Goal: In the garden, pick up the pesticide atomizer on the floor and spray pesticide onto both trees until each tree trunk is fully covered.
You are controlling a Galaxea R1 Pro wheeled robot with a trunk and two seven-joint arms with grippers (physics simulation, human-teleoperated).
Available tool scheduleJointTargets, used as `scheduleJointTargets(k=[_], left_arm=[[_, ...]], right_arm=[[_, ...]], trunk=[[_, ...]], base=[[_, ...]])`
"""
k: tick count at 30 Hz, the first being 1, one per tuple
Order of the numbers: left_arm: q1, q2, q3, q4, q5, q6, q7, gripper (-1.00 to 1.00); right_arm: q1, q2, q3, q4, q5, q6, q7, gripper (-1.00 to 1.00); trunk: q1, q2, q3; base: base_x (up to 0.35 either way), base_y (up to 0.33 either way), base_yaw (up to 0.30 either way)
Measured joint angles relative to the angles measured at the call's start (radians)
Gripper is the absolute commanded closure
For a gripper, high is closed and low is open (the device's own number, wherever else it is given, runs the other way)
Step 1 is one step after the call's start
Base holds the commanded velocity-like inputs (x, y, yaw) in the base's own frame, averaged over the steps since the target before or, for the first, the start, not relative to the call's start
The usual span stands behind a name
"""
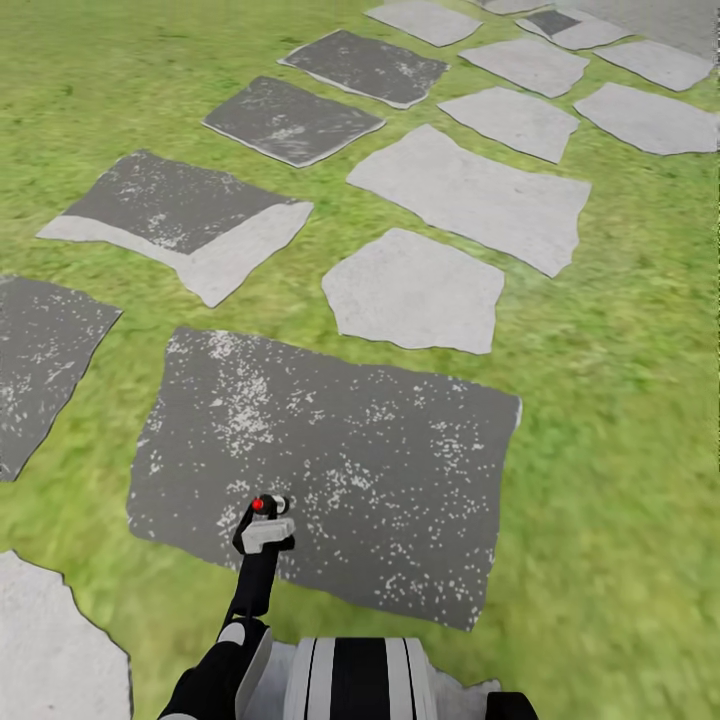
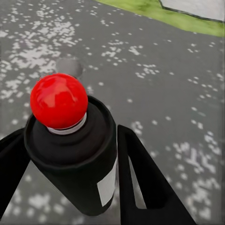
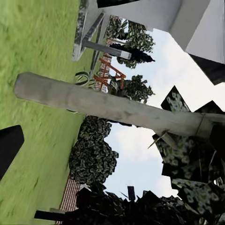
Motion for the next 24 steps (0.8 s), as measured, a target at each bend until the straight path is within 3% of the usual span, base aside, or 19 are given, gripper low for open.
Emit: scheduleJointTargets(k=[1, 2, 24], left_arm=[[0.001, 0.0, 0.0, 0.001, 0.0, 0.0, 0.0, 1.0], [0.001, 0.0, 0.0, 0.001, 0.0, 0.0, 0.0, 1.0], [0.002, 0.0, -0.001, 0.003, 0.0, 0.0, 0.0, 1.0]], right_arm=[[0.0, 0.0, 0.0, -0.007, -0.001, -0.001, -0.051, -1.0], [0.0, 0.0, 0.001, -0.008, -0.001, -0.003, -0.056, -1.0], [-0.001, 0.002, 0.003, -0.027, -0.002, -0.004, -0.06, -1.0]], trunk=[[0.0, 0.0, 0.004], [-0.001, 0.0, 0.008], [-0.011, 0.006, 0.093]], base=[[0.0, 0.0, 0.0], [0.0, 0.0, 0.0], [0.0, 0.0, 0.0]])
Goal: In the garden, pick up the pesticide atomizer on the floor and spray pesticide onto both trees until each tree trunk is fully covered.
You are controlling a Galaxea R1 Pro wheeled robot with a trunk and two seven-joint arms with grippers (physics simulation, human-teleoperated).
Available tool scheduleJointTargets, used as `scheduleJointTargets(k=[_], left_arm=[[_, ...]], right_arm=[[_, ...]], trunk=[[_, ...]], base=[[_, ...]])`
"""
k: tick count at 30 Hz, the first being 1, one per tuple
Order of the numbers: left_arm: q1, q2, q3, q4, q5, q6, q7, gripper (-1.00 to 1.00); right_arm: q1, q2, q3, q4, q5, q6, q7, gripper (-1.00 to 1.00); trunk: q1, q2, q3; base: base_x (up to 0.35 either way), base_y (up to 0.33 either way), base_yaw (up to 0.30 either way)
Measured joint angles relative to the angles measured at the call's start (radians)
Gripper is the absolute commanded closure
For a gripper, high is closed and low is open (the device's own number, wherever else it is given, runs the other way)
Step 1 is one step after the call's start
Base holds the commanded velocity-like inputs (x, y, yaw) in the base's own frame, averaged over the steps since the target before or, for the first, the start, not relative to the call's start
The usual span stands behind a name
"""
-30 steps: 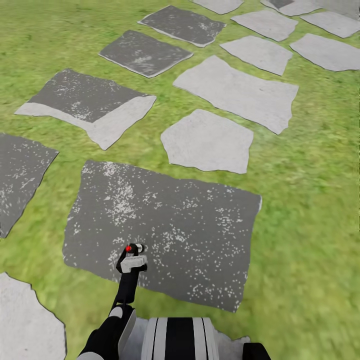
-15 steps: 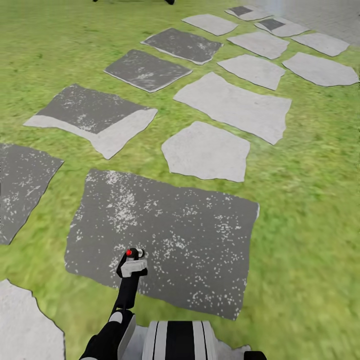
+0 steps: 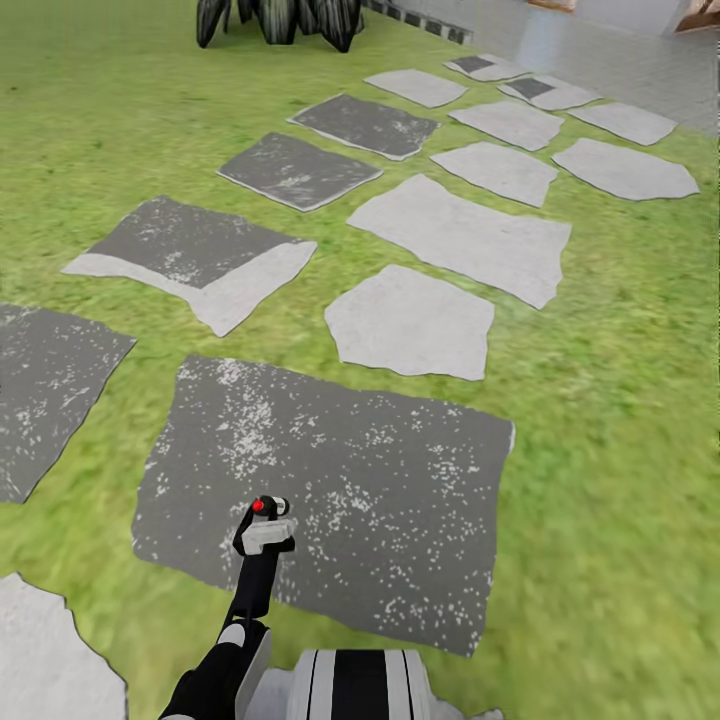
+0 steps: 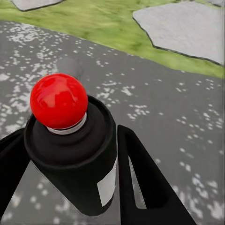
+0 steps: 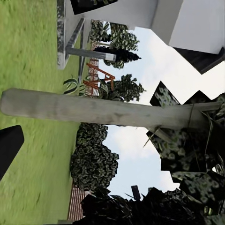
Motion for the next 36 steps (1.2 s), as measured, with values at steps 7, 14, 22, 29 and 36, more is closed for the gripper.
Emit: scheduleJointTargets(k=[7, 14, 22, 29, 36], left_arm=[[0.0, 0.0, -0.001, 0.0, 0.0, 0.0, 0.0, 1.0], [0.0, 0.0, -0.001, 0.0, 0.0, 0.0, 0.0, 1.0], [0.0, 0.0, 0.0, 0.0, 0.0, 0.0, 0.0, 1.0], [0.0, 0.0, -0.001, 0.003, 0.0, 0.0, 0.0, 1.0], [0.0, 0.0, -0.004, 0.032, 0.0, 0.0, 0.0, 1.0]], right_arm=[[0.0, 0.0, 0.0, 0.0, 0.001, 0.0, 0.0, -1.0], [0.0, 0.0, 0.001, 0.0, 0.001, 0.0, 0.0, -1.0], [0.0, 0.0, 0.001, -0.024, 0.0, -0.001, 0.0, -1.0], [-0.001, 0.028, 0.005, -0.134, 0.002, -0.001, 0.001, -1.0], [-0.002, 0.037, 0.003, -0.266, -0.004, -0.003, 0.006, -1.0]], trunk=[[-0.003, 0.002, 0.027], [-0.006, 0.003, 0.054], [-0.01, 0.005, 0.085], [-0.013, 0.007, 0.112], [-0.016, 0.008, 0.139]], base=[[0.0, 0.0, 0.0], [0.0, 0.0, 0.0], [0.0, 0.0, 0.0], [0.0, 0.0, 0.0], [0.0, 0.0, 0.0]])
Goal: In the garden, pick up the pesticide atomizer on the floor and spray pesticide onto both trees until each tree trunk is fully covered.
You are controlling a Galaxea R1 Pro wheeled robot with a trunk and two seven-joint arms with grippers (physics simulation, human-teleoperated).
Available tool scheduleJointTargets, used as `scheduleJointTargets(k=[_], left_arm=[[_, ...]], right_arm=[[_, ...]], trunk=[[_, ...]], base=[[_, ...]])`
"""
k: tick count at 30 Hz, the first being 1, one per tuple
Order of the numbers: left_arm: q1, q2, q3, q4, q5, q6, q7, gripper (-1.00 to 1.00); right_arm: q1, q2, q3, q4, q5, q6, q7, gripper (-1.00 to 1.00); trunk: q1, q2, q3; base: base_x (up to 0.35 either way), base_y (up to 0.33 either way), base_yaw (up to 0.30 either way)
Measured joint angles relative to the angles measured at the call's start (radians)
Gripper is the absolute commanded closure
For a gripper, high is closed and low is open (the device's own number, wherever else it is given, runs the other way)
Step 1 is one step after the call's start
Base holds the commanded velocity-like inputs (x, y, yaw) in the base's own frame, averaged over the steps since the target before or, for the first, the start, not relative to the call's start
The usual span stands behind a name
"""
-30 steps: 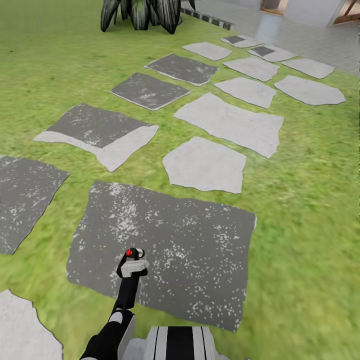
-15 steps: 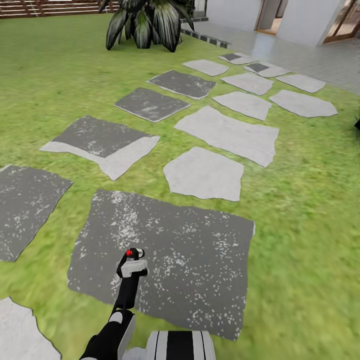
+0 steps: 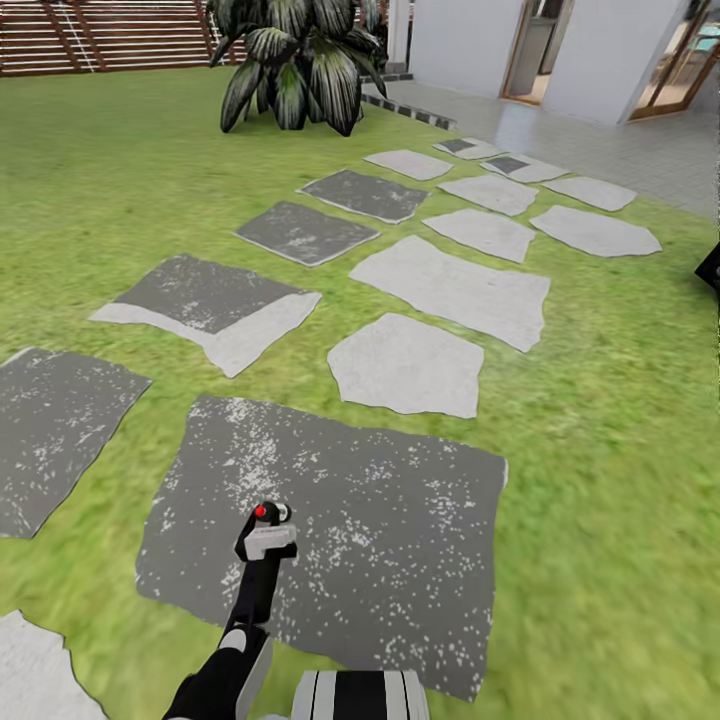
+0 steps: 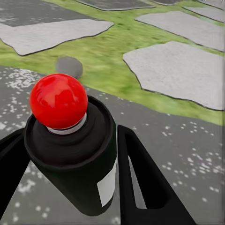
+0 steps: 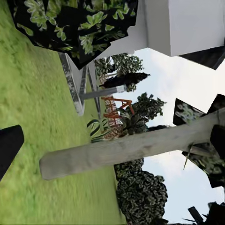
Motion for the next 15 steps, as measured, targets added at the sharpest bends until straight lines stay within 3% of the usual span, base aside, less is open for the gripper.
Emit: scheduleJointTargets(k=[1, 5, 7, 9, 10, 11, 12, 14, 15], left_arm=[[0.0, 0.0, -0.001, 0.003, 0.0, 0.0, 0.0, 1.0], [0.0, 0.0, -0.001, 0.008, 0.001, 0.0, 0.0, 1.0], [0.0, 0.0, -0.001, 0.008, 0.001, 0.0, 0.0, 1.0], [0.0, 0.0, -0.001, 0.008, 0.001, 0.0, 0.0, 1.0], [0.0, 0.0, -0.001, 0.008, 0.001, 0.0, 0.0, 1.0], [0.0, 0.0, -0.001, 0.008, 0.001, 0.0, 0.0, 1.0], [0.0, 0.0, -0.001, 0.008, 0.001, 0.0, 0.0, 1.0], [0.0, 0.0, -0.001, 0.008, 0.001, 0.0, 0.0, 1.0], [0.0, 0.0, -0.001, 0.008, 0.001, 0.0, 0.0, 1.0]], right_arm=[[0.0, 0.013, 0.0, -0.028, -0.001, -0.002, 0.002, -1.0], [-0.001, 0.114, 0.0, -0.123, -0.003, -0.085, 0.005, -1.0], [-0.002, 0.146, 0.0, -0.151, -0.004, -0.1, 0.006, -1.0], [-0.003, 0.215, 0.001, -0.215, -0.003, -0.114, 0.01, -1.0], [-0.004, 0.236, 0.0, -0.234, -0.003, -0.117, 0.014, -1.0], [-0.005, 0.275, 0.001, -0.269, -0.001, -0.118, 0.034, -1.0], [-0.005, 0.296, 0.001, -0.286, -0.001, -0.12, 0.054, -1.0], [-0.009, 0.365, 0.001, -0.326, -0.002, -0.121, 0.243, -1.0], [-0.011, 0.379, 0.001, -0.332, -0.004, -0.122, 0.296, -1.0]], trunk=[[0.0, 0.0, 0.004], [-0.002, 0.001, 0.019], [-0.003, 0.002, 0.027], [-0.004, 0.002, 0.035], [-0.004, 0.002, 0.039], [-0.005, 0.003, 0.043], [-0.005, 0.003, 0.046], [-0.006, 0.003, 0.054], [-0.007, 0.004, 0.058]], base=[[0.0, 0.0, 0.0], [0.0, 0.0, 0.0], [0.0, 0.0, 0.0], [0.0, 0.0, 0.0], [0.0, 0.0, 0.0], [0.0, 0.0, 0.0], [0.0, 0.0, 0.0], [0.0, 0.0, 0.0], [0.0, 0.0, 0.0]])
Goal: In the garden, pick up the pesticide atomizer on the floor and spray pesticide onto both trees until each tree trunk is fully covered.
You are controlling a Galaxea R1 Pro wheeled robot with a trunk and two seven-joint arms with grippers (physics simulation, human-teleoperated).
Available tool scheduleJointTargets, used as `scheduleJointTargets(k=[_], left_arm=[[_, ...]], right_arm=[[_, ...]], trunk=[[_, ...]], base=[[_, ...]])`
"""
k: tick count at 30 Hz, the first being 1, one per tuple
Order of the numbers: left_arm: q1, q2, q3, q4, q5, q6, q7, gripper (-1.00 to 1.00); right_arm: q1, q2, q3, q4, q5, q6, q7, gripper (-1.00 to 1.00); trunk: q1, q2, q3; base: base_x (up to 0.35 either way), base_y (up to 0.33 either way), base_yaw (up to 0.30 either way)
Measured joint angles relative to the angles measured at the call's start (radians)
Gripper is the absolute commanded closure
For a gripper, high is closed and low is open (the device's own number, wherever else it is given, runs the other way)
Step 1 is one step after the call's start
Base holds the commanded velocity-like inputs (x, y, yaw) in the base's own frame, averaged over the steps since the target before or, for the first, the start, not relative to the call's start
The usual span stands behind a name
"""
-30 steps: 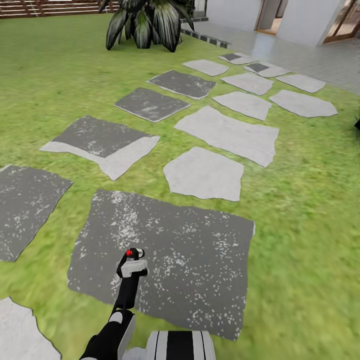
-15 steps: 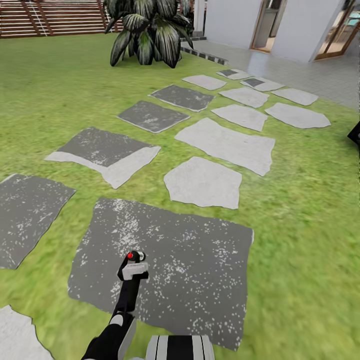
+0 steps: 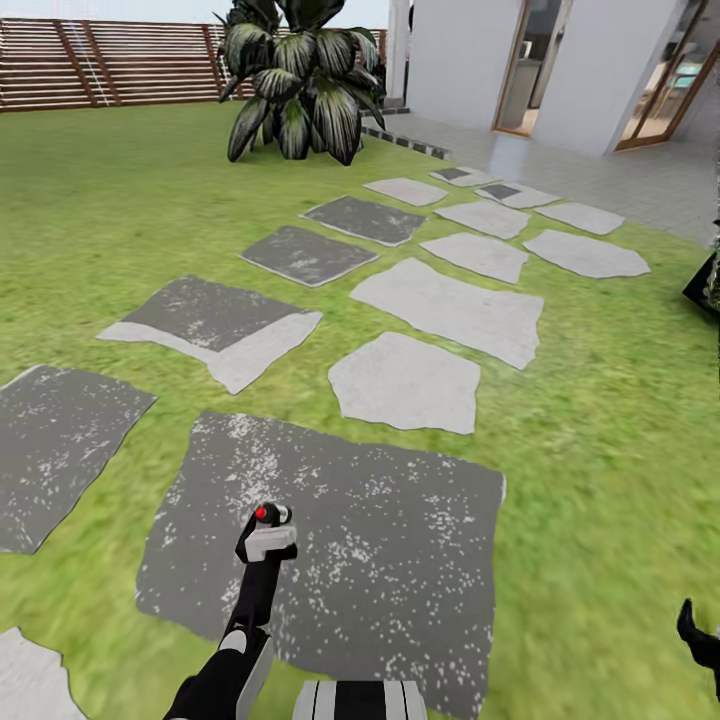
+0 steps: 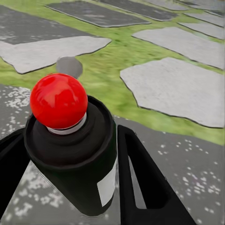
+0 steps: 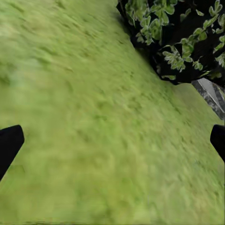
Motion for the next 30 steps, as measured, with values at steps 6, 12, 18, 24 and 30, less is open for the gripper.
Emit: scheduleJointTargets(k=[6, 12, 18, 24, 30], left_arm=[[0.0, 0.0, 0.0, 0.0, 0.0, 0.0, 0.0, 1.0], [0.0, 0.0, 0.0, 0.0, 0.0, 0.0, 0.0, 1.0], [0.0, 0.0, 0.001, 0.0, 0.0, 0.0, 0.0, 1.0], [0.0, 0.0, 0.001, 0.0, 0.0, 0.0, 0.0, 1.0], [0.0, 0.0, 0.002, 0.0, 0.0, 0.0, 0.0, 1.0]], right_arm=[[-0.059, 0.162, -0.001, -0.019, -0.003, -0.001, 0.282, -1.0], [-0.071, 0.26, 0.049, -0.015, 0.0, -0.002, 0.36, -1.0], [-0.072, 0.295, 0.068, -0.017, -0.004, -0.004, 0.373, -1.0], [-0.072, 0.303, 0.074, -0.016, 0.001, -0.008, 0.376, -1.0], [-0.072, 0.313, 0.076, 0.021, 0.003, -0.01, 0.376, -1.0]], trunk=[[-0.003, 0.001, 0.023], [-0.005, 0.003, 0.046], [-0.008, 0.004, 0.07], [-0.011, 0.006, 0.093], [-0.013, 0.007, 0.116]], base=[[0.0, 0.0, 0.0], [0.0, 0.0, 0.0], [0.0, 0.0, 0.0], [0.0, 0.0, 0.0], [0.0, 0.0, 0.0]])
